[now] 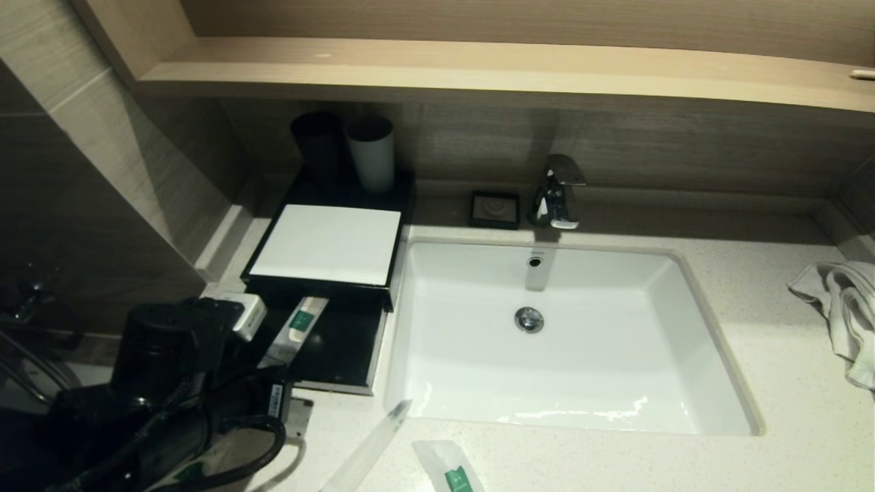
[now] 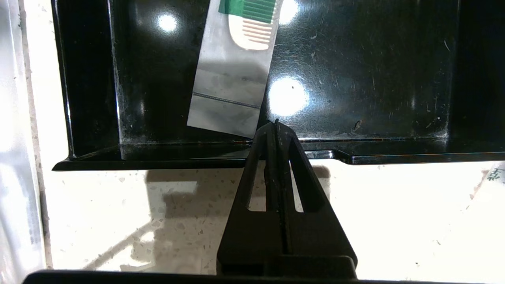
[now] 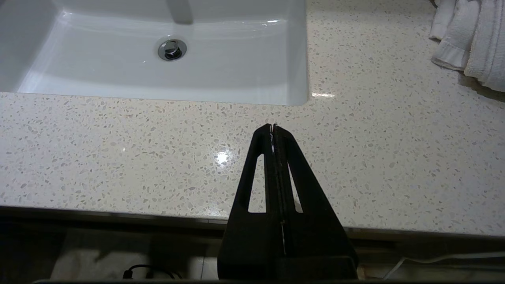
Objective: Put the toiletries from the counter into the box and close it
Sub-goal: Open the drawer
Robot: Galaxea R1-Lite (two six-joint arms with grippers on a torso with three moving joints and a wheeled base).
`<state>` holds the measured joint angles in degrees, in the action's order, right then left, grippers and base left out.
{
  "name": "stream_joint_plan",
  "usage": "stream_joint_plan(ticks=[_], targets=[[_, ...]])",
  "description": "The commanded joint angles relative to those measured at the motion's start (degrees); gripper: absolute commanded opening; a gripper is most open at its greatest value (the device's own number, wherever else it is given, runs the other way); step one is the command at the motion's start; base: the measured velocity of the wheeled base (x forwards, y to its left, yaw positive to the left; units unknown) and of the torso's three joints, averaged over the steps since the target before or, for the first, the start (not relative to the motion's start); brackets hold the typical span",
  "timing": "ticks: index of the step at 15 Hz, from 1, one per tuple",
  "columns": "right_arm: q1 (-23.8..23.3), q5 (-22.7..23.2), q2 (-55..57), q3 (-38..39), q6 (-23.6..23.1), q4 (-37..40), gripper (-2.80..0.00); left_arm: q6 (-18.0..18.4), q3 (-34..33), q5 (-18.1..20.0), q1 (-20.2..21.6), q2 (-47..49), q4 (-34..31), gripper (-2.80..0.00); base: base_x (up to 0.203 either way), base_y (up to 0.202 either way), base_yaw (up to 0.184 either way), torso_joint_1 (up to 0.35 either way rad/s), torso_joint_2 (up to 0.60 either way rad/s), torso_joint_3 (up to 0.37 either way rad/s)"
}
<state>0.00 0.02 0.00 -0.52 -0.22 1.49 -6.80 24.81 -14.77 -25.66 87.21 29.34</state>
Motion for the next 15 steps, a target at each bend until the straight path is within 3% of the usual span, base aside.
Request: stream_joint_plan(ticks=[1, 15], targets=[[-0.07, 0.01, 0.00, 0.00, -0.04, 0.01, -2.80, -0.05, -0.02, -0.17, 0.00, -0.46, 0.10, -2.80, 0.000, 0.000, 0.000, 0.000, 0.00, 0.000], [0.00, 0.06, 0.00, 0.00, -0.04, 0.01, -2.80, -0.05, -1.17, 0.08, 0.00, -2.06, -1.50, -2.80, 0.000, 0.000, 0.000, 0.000, 0.00, 0.000]])
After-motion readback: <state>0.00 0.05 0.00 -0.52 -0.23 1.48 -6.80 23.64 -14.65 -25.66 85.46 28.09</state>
